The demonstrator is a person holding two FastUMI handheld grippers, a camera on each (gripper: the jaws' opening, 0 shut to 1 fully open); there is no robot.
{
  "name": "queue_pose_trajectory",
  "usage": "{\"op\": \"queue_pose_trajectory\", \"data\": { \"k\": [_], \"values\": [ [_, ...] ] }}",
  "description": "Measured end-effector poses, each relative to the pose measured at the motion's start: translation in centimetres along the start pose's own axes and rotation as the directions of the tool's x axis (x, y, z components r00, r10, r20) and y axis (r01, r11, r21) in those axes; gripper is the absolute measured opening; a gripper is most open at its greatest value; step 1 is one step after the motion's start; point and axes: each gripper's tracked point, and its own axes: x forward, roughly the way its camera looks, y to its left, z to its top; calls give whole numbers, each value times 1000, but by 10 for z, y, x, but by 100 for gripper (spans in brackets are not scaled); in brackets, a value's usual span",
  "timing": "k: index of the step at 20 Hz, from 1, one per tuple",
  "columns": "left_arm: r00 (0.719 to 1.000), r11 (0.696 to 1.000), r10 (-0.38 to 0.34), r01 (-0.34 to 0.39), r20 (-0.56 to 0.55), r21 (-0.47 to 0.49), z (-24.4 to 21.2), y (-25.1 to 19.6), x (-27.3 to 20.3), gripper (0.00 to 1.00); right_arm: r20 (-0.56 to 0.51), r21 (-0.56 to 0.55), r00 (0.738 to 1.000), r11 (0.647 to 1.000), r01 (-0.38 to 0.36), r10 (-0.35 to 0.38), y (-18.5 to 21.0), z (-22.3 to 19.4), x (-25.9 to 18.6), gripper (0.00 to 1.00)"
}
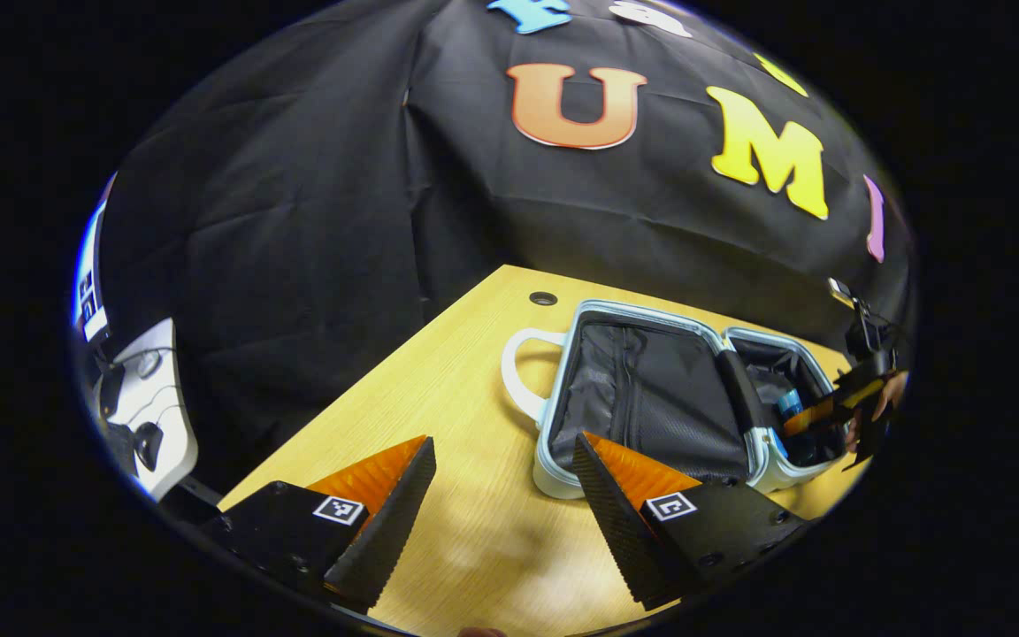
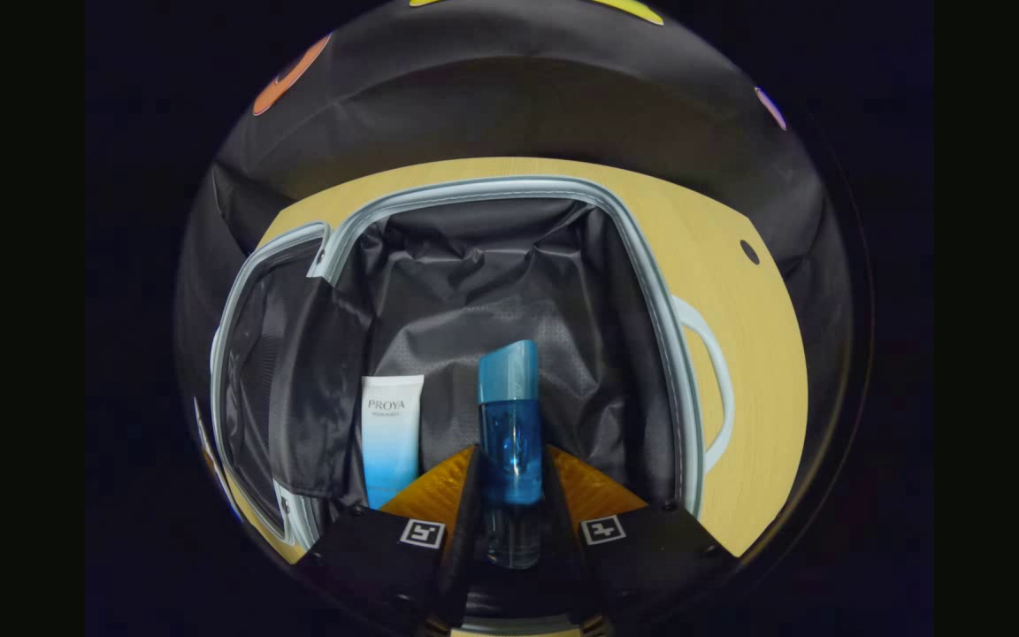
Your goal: First open the suitcase, pack the skin care products into it, and then close the suitcase.
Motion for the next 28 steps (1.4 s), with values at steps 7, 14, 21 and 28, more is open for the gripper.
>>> {"op": "queue_pose_trajectory", "data": {
  "k": [7, 14, 21, 28],
  "values": [
    [996, 981, -77, 67, -46, -180, 3, 8, 54, 98, 236, -85, 969, 995, -49, 68, -10, 50, -94, 62],
    [983, 883, -159, 101, -89, -459, -2, 5, 101, 98, 495, -104, 865, 994, -36, 83, -64, 74, -245, 76],
    [953, 666, -299, 179, -40, -724, 1, -8, 136, 80, 557, 44, 829, 999, 25, -45, -152, 36, -330, 78],
    [922, 593, -386, 233, -18, -771, 6, -35, 153, 18, 603, 125, 784, 988, 88, -146, -204, 10, -379, 78]
  ]
}}
